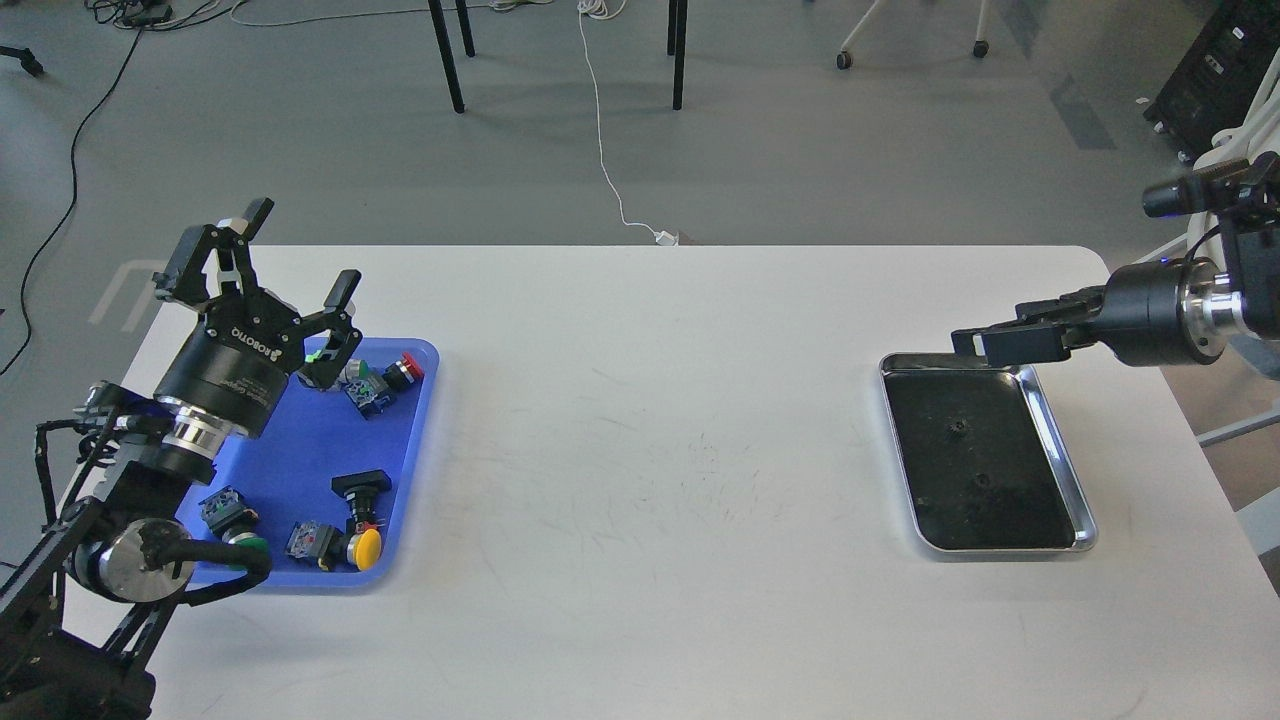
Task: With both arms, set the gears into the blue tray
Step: 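Lower the right gripper into the metal tray and grasp a small black part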
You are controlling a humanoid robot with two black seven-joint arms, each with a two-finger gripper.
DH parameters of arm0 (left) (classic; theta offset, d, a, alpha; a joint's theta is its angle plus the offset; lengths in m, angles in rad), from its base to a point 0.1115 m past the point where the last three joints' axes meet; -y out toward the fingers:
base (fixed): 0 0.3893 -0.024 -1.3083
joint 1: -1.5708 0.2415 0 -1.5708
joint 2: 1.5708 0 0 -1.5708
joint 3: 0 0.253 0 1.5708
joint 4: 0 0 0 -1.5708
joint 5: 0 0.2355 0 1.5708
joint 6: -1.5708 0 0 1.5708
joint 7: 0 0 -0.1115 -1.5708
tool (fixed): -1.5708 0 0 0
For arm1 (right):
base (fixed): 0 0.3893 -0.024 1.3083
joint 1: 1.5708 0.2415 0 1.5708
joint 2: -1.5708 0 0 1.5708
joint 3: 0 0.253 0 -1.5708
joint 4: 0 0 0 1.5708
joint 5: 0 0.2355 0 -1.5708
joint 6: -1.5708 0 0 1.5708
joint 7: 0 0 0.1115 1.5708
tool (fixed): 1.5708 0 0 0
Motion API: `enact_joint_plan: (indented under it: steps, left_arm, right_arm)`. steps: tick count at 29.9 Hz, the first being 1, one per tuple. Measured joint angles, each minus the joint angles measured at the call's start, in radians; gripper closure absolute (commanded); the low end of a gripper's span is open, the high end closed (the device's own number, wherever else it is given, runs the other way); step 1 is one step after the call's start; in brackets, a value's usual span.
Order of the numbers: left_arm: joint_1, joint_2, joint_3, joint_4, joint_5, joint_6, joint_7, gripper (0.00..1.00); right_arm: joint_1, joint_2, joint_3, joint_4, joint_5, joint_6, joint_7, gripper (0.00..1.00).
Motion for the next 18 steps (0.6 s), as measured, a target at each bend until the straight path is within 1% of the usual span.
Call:
enact_joint_plan:
  steps: [5,11,14,18]
  left_arm:
    - [0.001,-0.007,0.005,0.0,0.026,-0.002,0.0,0.02]
    - [0.002,-0.015,0.006,0.0,0.029,-0.002,0.0,0.02]
    - [0.002,-0.02,0.006,0.0,0.029,-0.002,0.0,0.02]
    - [0.003,-0.022,0.006,-0.009,0.029,-0.002,0.0,0.02]
  right_arm:
    - [0.007,0.07,-0.059,-0.077,-0.024,0.0,0.0,0.01]
    - [-0.02,0.204,-0.145,-0.207,-0.02,-0.004,0.0,0.05]
    - [-0.043,0.26,-0.163,-0.259,-0.017,-0.006,0.0,0.08]
    - [-0.081,0.321,-0.202,-0.32,-0.014,-0.009,0.0,0.17]
